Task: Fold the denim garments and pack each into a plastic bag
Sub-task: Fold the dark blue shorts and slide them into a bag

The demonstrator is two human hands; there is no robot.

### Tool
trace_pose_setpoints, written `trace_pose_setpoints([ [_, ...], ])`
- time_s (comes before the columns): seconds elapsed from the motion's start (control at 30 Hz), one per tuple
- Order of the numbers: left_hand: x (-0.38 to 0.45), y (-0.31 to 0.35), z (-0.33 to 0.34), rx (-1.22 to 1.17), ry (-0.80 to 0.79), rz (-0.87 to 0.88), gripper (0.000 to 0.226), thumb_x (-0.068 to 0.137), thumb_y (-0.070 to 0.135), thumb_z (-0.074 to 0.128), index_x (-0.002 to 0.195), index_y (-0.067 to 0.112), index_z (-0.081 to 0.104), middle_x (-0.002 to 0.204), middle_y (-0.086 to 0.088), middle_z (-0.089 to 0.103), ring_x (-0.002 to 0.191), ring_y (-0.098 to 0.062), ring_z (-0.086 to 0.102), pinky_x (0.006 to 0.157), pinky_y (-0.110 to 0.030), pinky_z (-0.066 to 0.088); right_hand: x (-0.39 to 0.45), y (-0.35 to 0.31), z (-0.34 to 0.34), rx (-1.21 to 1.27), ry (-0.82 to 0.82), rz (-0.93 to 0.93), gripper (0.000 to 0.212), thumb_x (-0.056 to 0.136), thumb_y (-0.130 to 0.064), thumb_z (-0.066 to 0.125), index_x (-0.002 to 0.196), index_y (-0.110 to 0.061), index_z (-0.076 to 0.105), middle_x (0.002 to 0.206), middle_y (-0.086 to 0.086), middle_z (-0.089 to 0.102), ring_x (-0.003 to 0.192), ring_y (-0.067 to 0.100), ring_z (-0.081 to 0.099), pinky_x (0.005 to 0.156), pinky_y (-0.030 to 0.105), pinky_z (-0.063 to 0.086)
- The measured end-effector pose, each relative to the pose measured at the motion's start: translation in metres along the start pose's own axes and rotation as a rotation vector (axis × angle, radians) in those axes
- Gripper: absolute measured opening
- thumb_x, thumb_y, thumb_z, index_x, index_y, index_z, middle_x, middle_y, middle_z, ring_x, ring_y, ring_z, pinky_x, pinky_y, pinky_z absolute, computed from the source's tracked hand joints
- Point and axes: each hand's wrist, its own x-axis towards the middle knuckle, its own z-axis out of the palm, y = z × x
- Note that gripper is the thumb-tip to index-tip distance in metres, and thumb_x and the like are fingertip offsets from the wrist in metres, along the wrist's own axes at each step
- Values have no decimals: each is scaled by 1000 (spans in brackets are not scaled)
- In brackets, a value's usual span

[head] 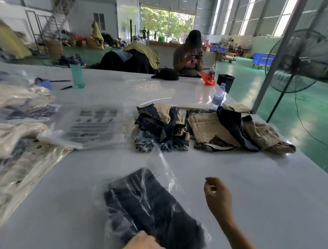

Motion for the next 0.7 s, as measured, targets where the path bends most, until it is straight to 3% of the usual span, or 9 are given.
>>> trace_pose_setpoints([
  [0.1, -39, -34, -30, -221, -69, -140, 23, 85, 37, 56, 104, 50, 55, 115, 14, 63, 106, 5, 57, 95, -13, 43, 8, 3, 9, -96, -223, 111, 39, 89, -22, 64, 123, -3, 57, 113, 16, 65, 97, 27, 63, 87, 36, 50],
  [0.2, -50, -60, -45, -239, 322, -364, 29, 86, 36, 61, 112, 42, 50, 121, 12, 61, 107, -1, 58, 92, -21, 46, -6, 2, 25, 59, -428, 356, 71, 80, -36, 74, 133, -1, 43, 112, 17, 60, 98, 28, 60, 87, 42, 52],
  [0.23, -48, -68, -45, -133, 453, -476, 41, 88, 43, 60, 125, 31, 47, 130, 4, 57, 114, -11, 56, 95, -28, 46, -12, 0, 28, 109, -457, 413, 72, 75, -38, 78, 128, -2, 46, 105, 14, 60, 91, 26, 61, 80, 42, 54],
  [0.3, -37, -79, -43, -81, 483, -684, 77, 82, 63, 56, 138, 14, 35, 141, -7, 46, 123, -25, 49, 98, -34, 44, -22, -1, 33, 182, -502, 483, 55, 63, -45, 83, 97, -13, 55, 89, 8, 58, 78, 21, 60, 69, 40, 55],
  [0.37, -23, -80, -34, -371, 412, -736, 94, 71, 71, 61, 135, 7, 37, 134, -12, 51, 117, -25, 53, 93, -31, 44, -29, -2, 34, 204, -576, 483, 48, 58, -52, 82, 68, -14, 54, 69, 3, 54, 62, 18, 55, 54, 28, 48],
  [0.43, -9, -76, -25, -585, 411, -678, 78, 62, 66, 73, 115, 12, 54, 111, -4, 63, 101, -20, 62, 84, -28, 49, -33, -6, 33, 159, -659, 441, 47, 60, -50, 84, 52, -15, 53, 52, 0, 45, 45, 14, 44, 44, 19, 32],
  [0.53, 5, -75, -23, -652, 337, -694, 51, 60, 36, 88, 98, 14, 61, 103, -7, 69, 94, -24, 67, 82, -31, 54, -34, -14, 35, 76, -764, 362, 40, 68, -25, 85, 45, -14, 54, 45, 0, 46, 35, 9, 40, 37, 19, 30],
  [0.6, 9, -70, -32, -494, 243, -763, 44, 62, 29, 86, 91, 8, 60, 94, -7, 67, 89, -22, 65, 69, -27, 50, -33, -17, 38, 126, -816, 410, 25, 77, -7, 75, 59, -5, 58, 52, 7, 50, 36, 12, 43, 36, 19, 36],
  [0.7, 11, -51, -53, -76, 405, -726, 26, 75, 27, 70, 87, 15, 51, 89, -4, 58, 93, -25, 62, 65, -26, 42, -35, -17, 41, 394, -748, 540, 13, 83, 8, 57, 73, 0, 57, 57, 13, 54, 37, 17, 52, 37, 23, 46],
])
